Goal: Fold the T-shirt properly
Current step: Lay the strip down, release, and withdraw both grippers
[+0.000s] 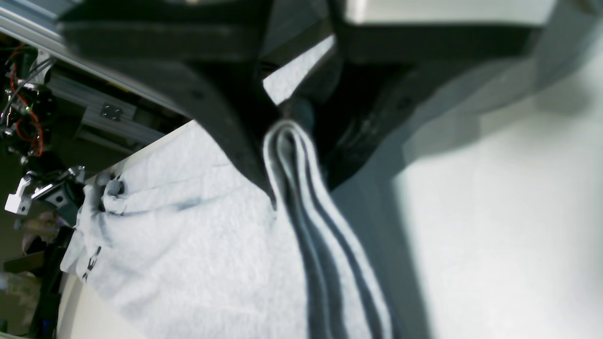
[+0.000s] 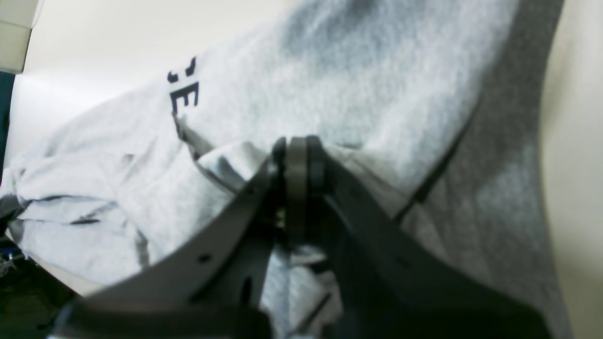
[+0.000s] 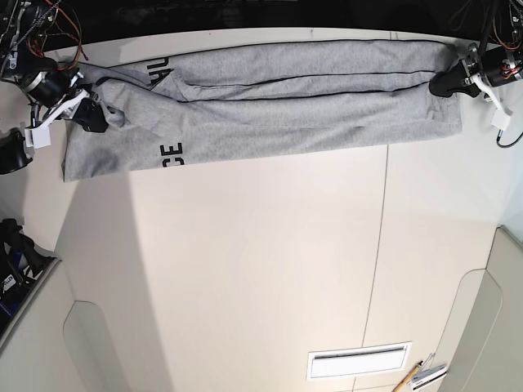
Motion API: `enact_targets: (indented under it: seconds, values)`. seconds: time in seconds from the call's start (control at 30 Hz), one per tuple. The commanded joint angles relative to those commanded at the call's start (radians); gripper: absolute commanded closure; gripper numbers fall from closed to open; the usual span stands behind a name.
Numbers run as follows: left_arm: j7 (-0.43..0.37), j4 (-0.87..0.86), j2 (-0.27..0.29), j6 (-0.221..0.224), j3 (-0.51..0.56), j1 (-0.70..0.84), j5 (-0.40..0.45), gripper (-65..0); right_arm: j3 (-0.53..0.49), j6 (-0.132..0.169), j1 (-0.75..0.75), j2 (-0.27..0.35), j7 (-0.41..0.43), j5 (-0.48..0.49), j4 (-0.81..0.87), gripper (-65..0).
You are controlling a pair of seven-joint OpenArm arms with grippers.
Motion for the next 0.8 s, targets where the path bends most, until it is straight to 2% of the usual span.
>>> enact_targets:
  seconds: [0.1, 0.2, 0.4, 0.47, 0.53, 0.8]
  values:
    - [0.000, 0.008, -0.016, 0.000, 0.000, 0.000, 0.000, 0.0, 0.001, 0.000, 0.000, 0.000, -0.007, 0.001, 0.008, 0.0]
    - [0.002, 0.036, -0.042, 0.000, -0.008, 0.000, 0.001, 0.0, 0.024, 0.001, 0.000, 0.000, -0.049, 0.069, 0.032, 0.0]
    - [0.007, 0.095, -0.069, 0.000, -0.109, 0.000, 0.008, 0.0, 0.127, 0.001, 0.000, 0.000, -0.115, 0.151, 0.092, 0.0]
    - [0.005, 0.100, -0.091, 0.000, -0.122, 0.000, 0.014, 0.0, 0.157, 0.001, 0.000, 0.000, -0.115, 0.153, 0.093, -9.3]
    - [-0.003, 0.100, -0.117, 0.000, -0.125, -0.014, 0.043, 0.0, 0.174, 0.001, 0.000, 0.000, -0.115, 0.153, 0.093, -12.6]
    - [-0.024, 0.115, -0.228, 0.000, -0.124, -0.137, 0.177, 0.0, 0.176, 0.001, 0.000, 0.000, -0.119, 0.153, 0.093, -12.6]
